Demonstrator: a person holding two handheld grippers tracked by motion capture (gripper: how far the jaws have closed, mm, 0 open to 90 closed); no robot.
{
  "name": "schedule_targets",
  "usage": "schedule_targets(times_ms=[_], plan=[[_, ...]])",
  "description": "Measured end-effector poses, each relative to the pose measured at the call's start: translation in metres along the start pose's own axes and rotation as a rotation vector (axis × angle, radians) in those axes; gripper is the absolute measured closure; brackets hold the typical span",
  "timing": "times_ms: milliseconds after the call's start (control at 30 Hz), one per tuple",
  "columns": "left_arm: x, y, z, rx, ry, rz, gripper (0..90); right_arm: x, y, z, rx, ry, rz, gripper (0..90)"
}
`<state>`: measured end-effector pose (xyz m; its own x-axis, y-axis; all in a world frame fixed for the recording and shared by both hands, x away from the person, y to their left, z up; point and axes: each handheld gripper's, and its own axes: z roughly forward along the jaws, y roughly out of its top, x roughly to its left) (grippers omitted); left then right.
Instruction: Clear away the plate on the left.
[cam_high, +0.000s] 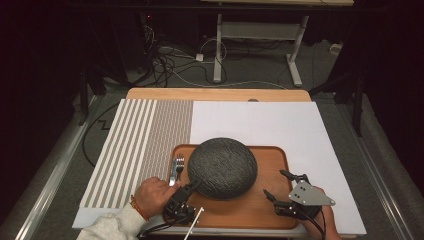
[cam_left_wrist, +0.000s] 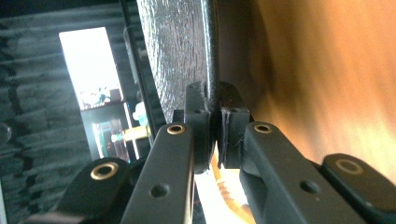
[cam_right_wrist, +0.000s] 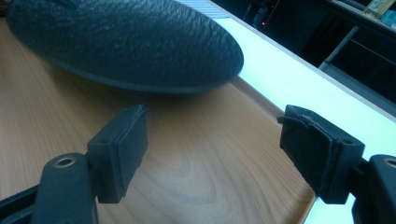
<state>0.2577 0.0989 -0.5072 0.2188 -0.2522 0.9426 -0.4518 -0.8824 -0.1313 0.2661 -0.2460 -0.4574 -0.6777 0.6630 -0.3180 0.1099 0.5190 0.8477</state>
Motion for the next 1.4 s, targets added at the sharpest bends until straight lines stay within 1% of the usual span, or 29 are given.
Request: schedule_targets(times_ms=[100,233,300,333,367,400,567,633,700,733,900,967,1067,1200,1267,1367,1400], plan=[[-0.001,0.008,0.0,-0.02,-0.005,0.016,82.9,0.0,0.0,0.0,0.001,-0.001,0.0,23.8],[-0.002,0.015,0.0,-0.051,-0.015,0.017,82.0,0.0,0.0,0.0,0.0,-0.001,-0.001,24.1],[-0.003,0.018,0.0,-0.057,-0.023,0.031,81.3,-0.001,0.0,-0.001,0.001,-0.001,0.001,24.0],[-0.004,0.02,0.001,-0.062,-0.025,0.028,81.2,-0.001,0.0,-0.001,0.001,-0.001,0.001,24.1],[-0.005,0.021,0.001,-0.064,-0.025,0.021,81.4,-0.001,0.0,0.0,0.001,-0.001,0.0,24.1],[-0.004,0.021,0.001,-0.068,-0.026,0.027,81.5,-0.001,0.0,0.0,0.002,-0.001,0.0,24.1],[-0.004,0.021,0.001,-0.071,-0.028,0.026,81.4,-0.001,0.0,0.0,0.003,-0.001,0.0,24.1],[-0.005,0.021,0.001,-0.074,-0.039,0.006,81.6,-0.001,0.0,0.0,0.003,0.0,0.0,24.1],[-0.004,0.019,0.0,-0.076,-0.055,-0.002,81.3,-0.001,0.0,0.0,0.004,0.0,-0.002,24.2],[-0.004,0.018,0.0,-0.082,-0.07,-0.022,81.4,-0.001,0.0,0.0,0.003,0.001,-0.002,24.2],[-0.004,0.013,-0.001,-0.079,-0.098,-0.068,80.0,-0.001,-0.001,0.0,0.005,0.002,0.0,24.3],[-0.003,0.012,-0.002,-0.078,-0.099,-0.072,79.5,-0.001,-0.001,0.0,0.007,0.003,0.0,24.3],[-0.002,0.011,-0.002,-0.084,-0.112,-0.097,78.8,0.0,-0.001,0.001,0.006,0.006,-0.003,24.4],[-0.003,0.011,-0.003,-0.088,-0.129,-0.1,78.0,0.0,-0.001,0.001,0.008,0.006,-0.002,24.4],[-0.002,0.011,-0.003,-0.092,-0.136,-0.116,77.4,0.0,-0.001,0.001,0.008,0.008,-0.003,24.4],[0.0,0.009,-0.005,-0.098,-0.14,-0.151,71.6,0.0,-0.001,0.001,0.009,0.009,-0.003,24.5],[0.001,0.008,-0.005,-0.102,-0.148,-0.164,70.1,0.0,-0.001,0.001,0.009,0.009,-0.003,24.5]])
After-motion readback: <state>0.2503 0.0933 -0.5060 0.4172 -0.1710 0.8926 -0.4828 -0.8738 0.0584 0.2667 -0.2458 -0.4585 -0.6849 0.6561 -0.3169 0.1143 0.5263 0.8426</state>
